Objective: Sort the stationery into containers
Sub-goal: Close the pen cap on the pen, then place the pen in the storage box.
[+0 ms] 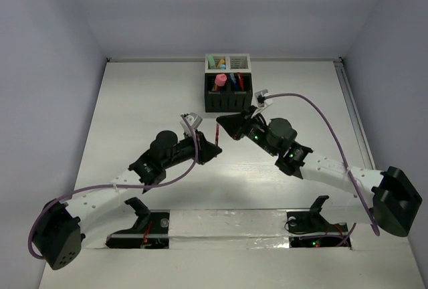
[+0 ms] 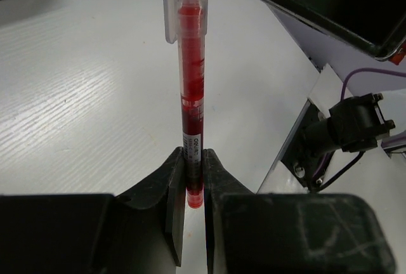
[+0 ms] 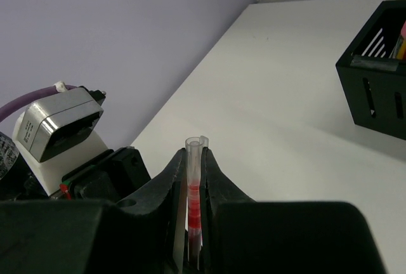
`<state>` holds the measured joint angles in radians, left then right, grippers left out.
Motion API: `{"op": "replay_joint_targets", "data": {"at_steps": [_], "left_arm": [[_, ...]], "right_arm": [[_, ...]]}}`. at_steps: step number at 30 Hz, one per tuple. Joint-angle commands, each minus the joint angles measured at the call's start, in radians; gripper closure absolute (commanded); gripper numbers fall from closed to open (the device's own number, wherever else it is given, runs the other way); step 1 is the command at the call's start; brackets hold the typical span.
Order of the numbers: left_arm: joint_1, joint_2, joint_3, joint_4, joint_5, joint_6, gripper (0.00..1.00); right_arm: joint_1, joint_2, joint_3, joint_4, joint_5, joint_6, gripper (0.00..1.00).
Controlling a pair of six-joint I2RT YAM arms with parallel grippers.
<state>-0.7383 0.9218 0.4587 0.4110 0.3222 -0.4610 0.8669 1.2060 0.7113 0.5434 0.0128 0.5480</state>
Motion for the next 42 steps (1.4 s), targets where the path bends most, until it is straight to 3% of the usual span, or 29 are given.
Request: {"op": "replay_joint_targets", "data": {"at_steps": [1, 7, 12, 25, 29, 37, 38, 42], "left_arm": [[0.027, -0.023, 0.155, 0.265, -0.091, -0.011, 1.0], [0.027, -0.003, 0.155, 0.281, -0.058, -0.03, 1.0], [0.027, 0.052, 0.091, 0.321, 0.008, -0.067, 1.0], [0.017, 0.089, 0.008, 0.376, 0.087, -0.085, 1.0], [0.017, 0.097, -0.005, 0.381, 0.087, -0.082, 0.78], [0.017, 0.081, -0.052, 0.355, 0.074, -0.067, 0.55], [0.017, 0.074, -0.057, 0.347, 0.06, -0.062, 0.46], [0.017, 0.023, -0.071, 0.307, 0.012, -0.024, 0.3]], "right_arm": [[0.081, 0.03, -0.11, -0.238, -0.125, 0.01, 1.0], [0.081, -0.045, -0.158, -0.229, -0.047, 0.027, 1.0], [0.081, -0.085, -0.089, -0.266, 0.059, 0.015, 1.0], [0.032, -0.003, 0.092, -0.304, 0.145, 0.003, 1.0], [-0.032, 0.02, 0.151, -0.275, 0.133, 0.018, 1.0], [-0.173, 0.125, 0.264, -0.2, 0.087, 0.032, 1.0], [-0.189, 0.141, 0.273, -0.188, 0.082, 0.032, 1.0], [-0.259, 0.174, 0.318, -0.115, 0.125, -0.041, 1.0]]}}
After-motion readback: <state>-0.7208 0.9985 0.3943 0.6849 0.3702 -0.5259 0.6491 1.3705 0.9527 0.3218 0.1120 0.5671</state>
